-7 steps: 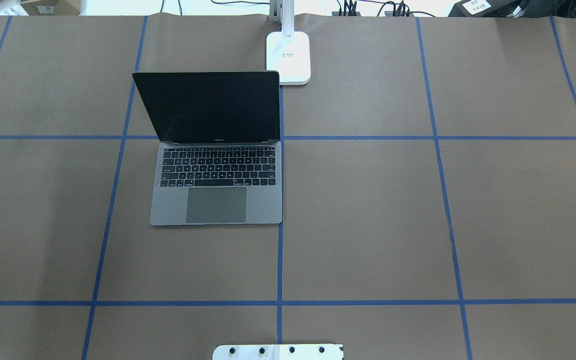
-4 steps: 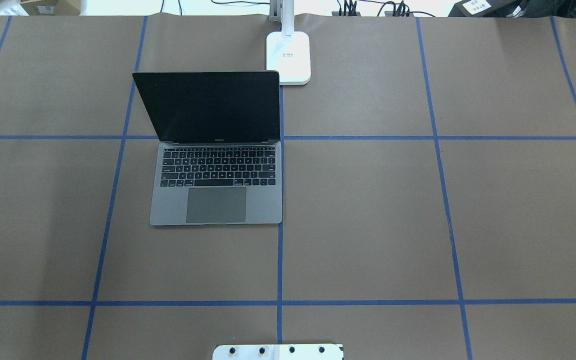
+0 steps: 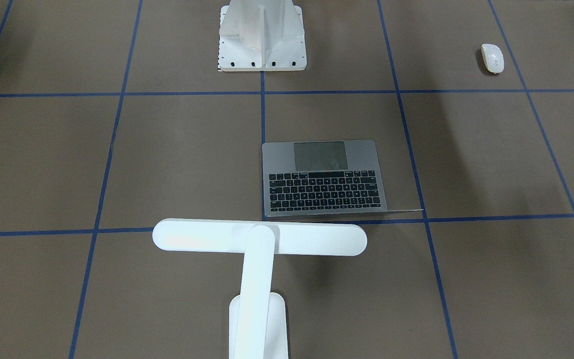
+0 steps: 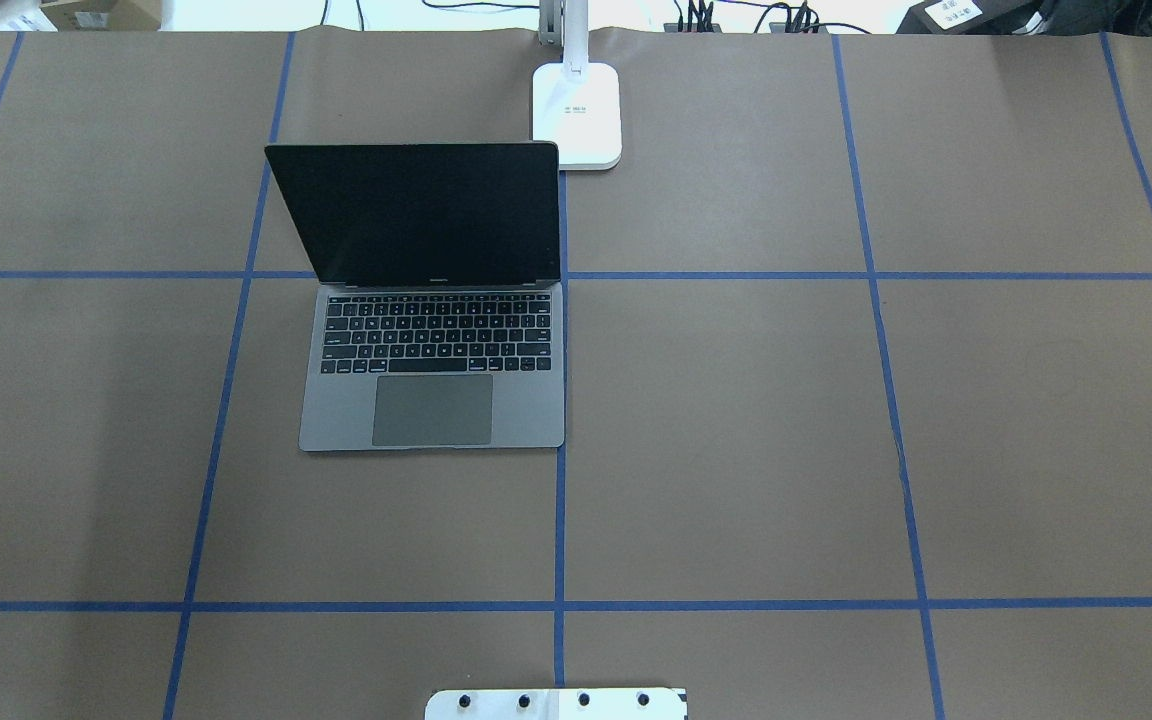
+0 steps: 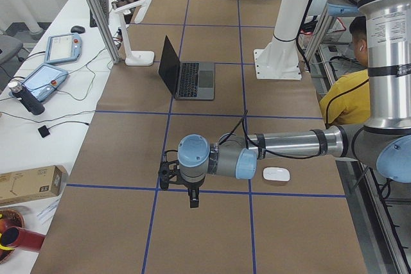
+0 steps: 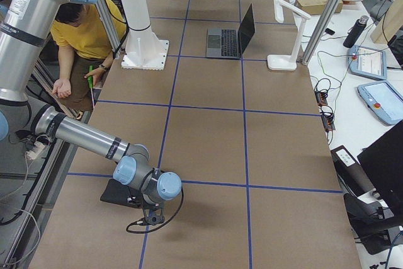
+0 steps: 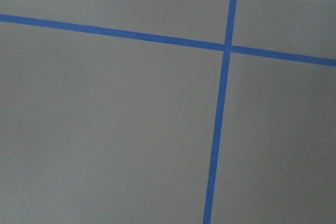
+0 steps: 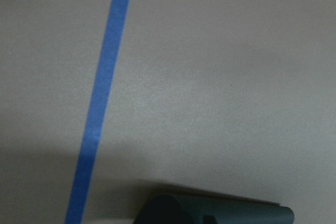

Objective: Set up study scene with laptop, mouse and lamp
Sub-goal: 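Carry the black mouse pad with the right gripper toward the table, then bring the hanging mouse pad with the right gripper beside the laptop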

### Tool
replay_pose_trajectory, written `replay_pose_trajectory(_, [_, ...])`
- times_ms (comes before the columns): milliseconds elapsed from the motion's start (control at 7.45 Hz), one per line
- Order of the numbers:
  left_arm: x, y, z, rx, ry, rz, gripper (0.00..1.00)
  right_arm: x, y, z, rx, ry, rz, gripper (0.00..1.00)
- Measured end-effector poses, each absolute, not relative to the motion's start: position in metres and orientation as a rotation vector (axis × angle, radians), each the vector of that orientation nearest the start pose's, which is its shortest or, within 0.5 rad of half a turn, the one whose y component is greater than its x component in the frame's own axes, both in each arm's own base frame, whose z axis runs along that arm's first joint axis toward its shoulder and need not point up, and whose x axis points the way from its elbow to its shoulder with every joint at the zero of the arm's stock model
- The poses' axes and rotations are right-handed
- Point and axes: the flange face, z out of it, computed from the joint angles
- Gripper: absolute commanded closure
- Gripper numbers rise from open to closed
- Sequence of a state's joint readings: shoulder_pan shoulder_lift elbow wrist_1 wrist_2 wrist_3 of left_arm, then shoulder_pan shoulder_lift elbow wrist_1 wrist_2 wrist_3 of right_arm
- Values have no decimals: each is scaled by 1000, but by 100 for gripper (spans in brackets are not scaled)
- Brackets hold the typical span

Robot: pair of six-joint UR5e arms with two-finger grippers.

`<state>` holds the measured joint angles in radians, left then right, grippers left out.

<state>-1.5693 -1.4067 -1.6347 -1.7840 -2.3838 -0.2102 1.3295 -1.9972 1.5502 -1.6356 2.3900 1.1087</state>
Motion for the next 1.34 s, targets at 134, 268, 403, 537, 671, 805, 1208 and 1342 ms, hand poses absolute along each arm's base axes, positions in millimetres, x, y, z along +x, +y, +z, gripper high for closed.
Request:
replay_pose_trajectory(134, [-60, -428, 678, 20, 820, -151, 0, 2, -243, 821, -907, -348, 1004, 100])
replay_pose_trajectory(268, [-60, -428, 678, 20, 820, -151, 0, 2, -247, 814, -896, -359, 999, 100])
replay_pose_trajectory(403, [-60, -428, 678, 20, 820, -151, 0, 0, -252, 805, -883, -374, 993, 100])
replay_pose_trajectory(537, [-60, -427, 678, 19, 820, -151, 0, -2, -260, 792, -864, -398, 985, 100])
replay_pose_trajectory(671, [-60, -427, 678, 19, 820, -152, 0, -5, -271, 772, -837, -434, 973, 100])
replay_pose_trajectory(805, [-60, -428, 678, 19, 820, -153, 0, -10, -285, 747, -813, -486, 962, 100])
replay_pose_trajectory(1208, [-60, -427, 678, 16, 819, -154, 0, -31, -350, 652, -741, -654, 981, 100])
replay_pose_trajectory(1342, [-60, -427, 679, 15, 819, -154, 0, -38, -376, 620, -693, -709, 970, 100])
